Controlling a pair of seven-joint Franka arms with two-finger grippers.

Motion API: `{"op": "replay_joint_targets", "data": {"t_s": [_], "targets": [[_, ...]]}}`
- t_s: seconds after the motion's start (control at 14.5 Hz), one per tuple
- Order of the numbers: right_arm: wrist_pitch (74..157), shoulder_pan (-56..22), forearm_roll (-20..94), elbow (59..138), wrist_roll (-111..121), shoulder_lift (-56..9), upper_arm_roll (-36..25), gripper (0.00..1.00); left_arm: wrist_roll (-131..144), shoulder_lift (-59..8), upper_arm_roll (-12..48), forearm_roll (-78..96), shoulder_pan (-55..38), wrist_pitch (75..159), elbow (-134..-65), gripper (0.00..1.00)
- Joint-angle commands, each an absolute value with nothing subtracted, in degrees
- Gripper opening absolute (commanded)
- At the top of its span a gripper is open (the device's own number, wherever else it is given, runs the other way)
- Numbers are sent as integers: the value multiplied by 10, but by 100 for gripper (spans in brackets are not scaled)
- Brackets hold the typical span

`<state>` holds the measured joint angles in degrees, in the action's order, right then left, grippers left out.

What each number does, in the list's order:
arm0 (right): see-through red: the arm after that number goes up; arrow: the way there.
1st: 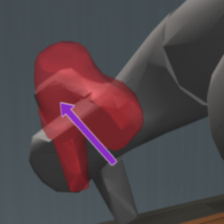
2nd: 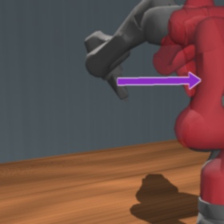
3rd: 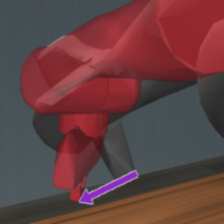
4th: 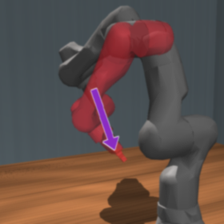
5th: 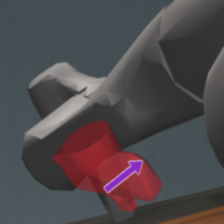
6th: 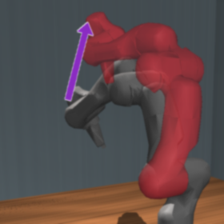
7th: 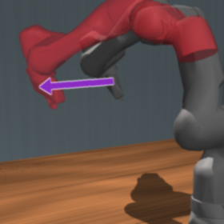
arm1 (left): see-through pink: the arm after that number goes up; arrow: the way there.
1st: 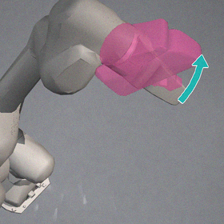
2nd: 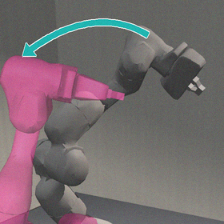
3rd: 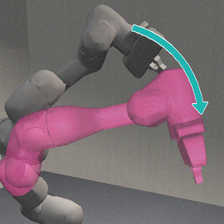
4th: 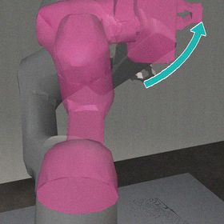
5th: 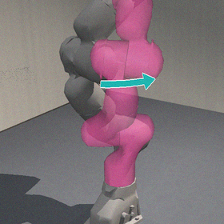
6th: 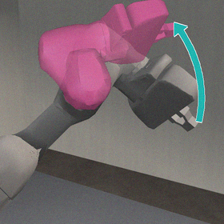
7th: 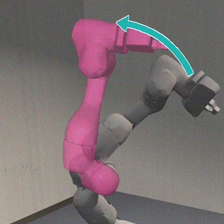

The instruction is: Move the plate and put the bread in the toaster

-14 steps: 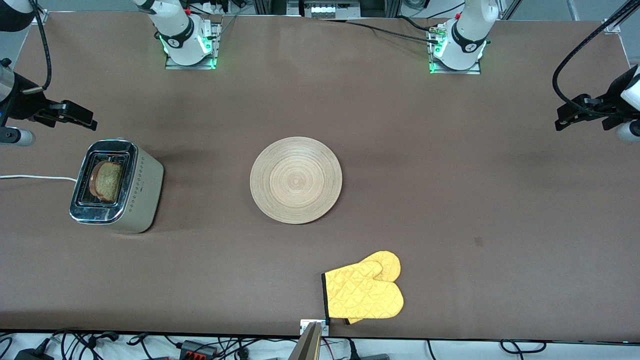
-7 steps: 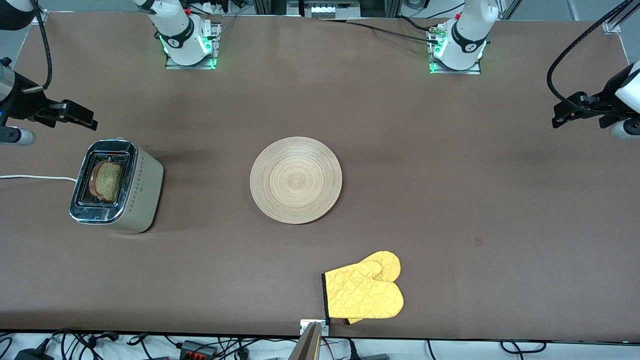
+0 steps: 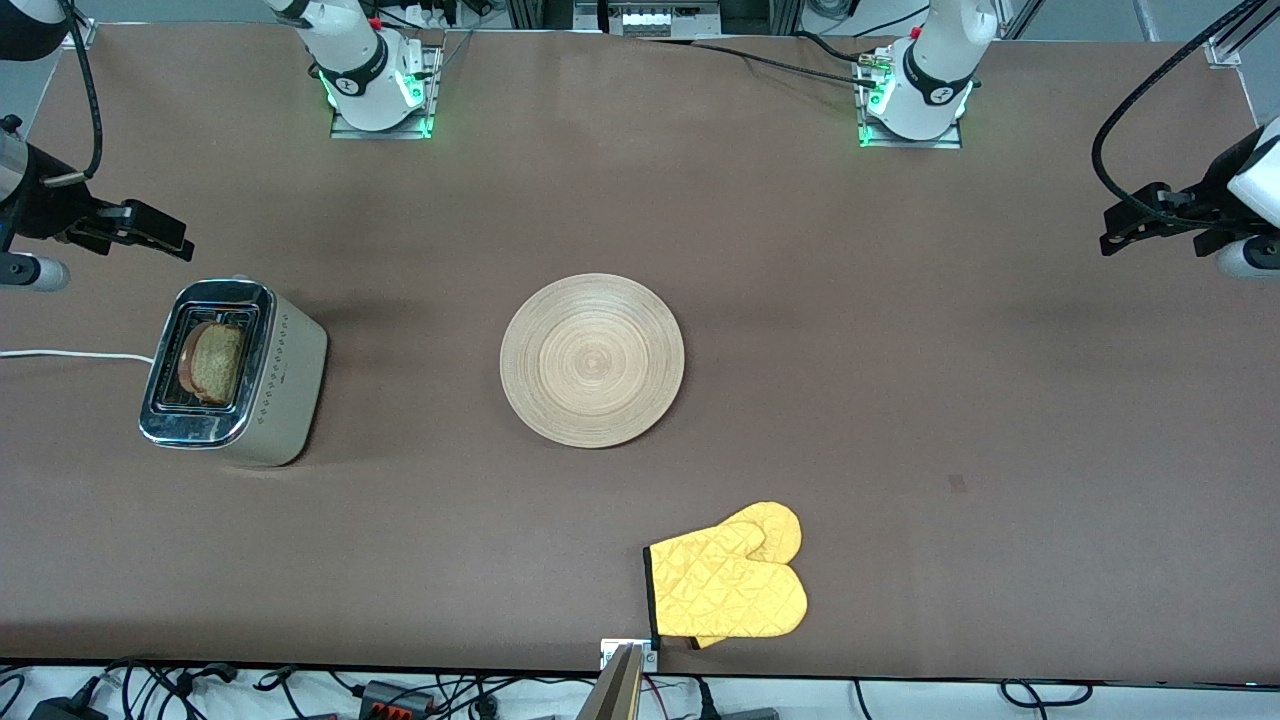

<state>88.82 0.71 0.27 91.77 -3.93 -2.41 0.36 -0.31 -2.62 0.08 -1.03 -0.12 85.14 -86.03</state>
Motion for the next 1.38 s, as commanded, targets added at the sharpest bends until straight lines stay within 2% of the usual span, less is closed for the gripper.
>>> {"op": "replay_joint_targets", "data": {"t_s": [0.0,1.31], "targets": [[885,10,-5,907,-40,-28,4,100,-14,-10,-8,0,-6,853,-875,100],[886,20,-6,892,-41,-37,4,100,-14,-11,-8,1,-6,855,-875,100]]}}
